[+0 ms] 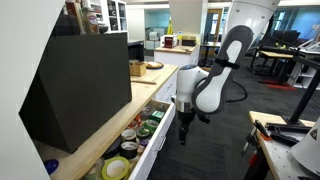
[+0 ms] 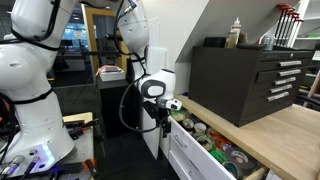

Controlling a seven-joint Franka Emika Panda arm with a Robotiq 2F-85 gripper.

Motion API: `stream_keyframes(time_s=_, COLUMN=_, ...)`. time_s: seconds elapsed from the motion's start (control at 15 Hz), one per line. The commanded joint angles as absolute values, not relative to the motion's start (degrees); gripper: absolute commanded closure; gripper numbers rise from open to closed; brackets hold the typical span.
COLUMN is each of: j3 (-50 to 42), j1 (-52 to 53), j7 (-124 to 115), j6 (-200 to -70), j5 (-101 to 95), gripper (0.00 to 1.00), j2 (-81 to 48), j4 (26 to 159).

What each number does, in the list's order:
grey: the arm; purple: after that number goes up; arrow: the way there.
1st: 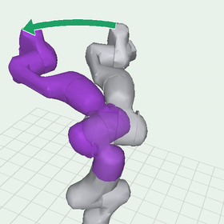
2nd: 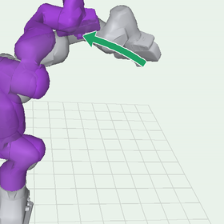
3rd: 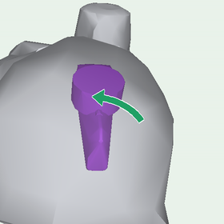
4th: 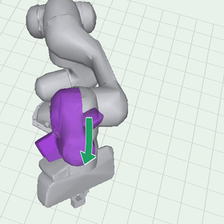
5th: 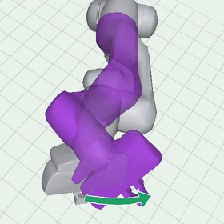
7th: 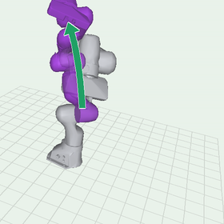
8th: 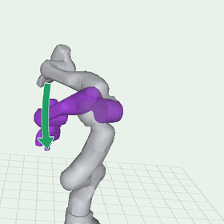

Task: Close the top drawer of the cabinet.

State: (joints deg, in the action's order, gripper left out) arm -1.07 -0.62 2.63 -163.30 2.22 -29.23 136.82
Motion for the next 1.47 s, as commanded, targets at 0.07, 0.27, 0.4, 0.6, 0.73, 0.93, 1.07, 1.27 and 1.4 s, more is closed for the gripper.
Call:
stream_keyframes(time_s=0.07, j3=-0.23, j1=-1.8, j7=1.2, j6=-167.17, j5=2.73, gripper=0.0, j2=-38.07, j4=131.3)
stream_keyframes(time_s=0.27, j3=-0.41, j1=-1.61, j7=0.74, j6=-168.23, j5=2.57, gripper=0.0, j2=-42.32, j4=127.5)
stream_keyframes(time_s=0.4, j3=-0.47, j1=-1.51, j7=0.48, j6=-168.38, j5=2.56, gripper=0.0, j2=-44.67, j4=124.85)
stream_keyframes(time_s=0.6, j3=-0.53, j1=-1.47, j7=0.13, j6=-168.17, j5=2.59, gripper=0.0, j2=-47.55, j4=121.24)
stream_keyframes(time_s=0.73, j3=-0.7, j1=-1.36, j7=-0.21, j6=-167.95, j5=2.57, gripper=0.0, j2=-49.18, j4=119.01)
stream_keyframes(time_s=0.93, j3=-1.22, j1=-0.79, j7=-0.91, j6=-167.66, j5=2.59, gripper=0.0, j2=-49.81, j4=117.08)
stream_keyframes(time_s=1.07, j3=-3.16, j1=1.45, j7=-3.22, j6=-165.39, j5=2.57, gripper=0.0, j2=-48.01, j4=117.39)
stream_keyframes(time_s=1.27, j3=-5.4, j1=4.16, j7=-6.18, j6=-162.9, j5=2.2, gripper=0.0, j2=-44.32, j4=119.85)
stream_keyframes(time_s=1.4, j3=-4.91, j1=3.91, j7=-6.19, j6=-162.04, j5=2.15, gripper=0.0, j2=-43.37, j4=120.01)
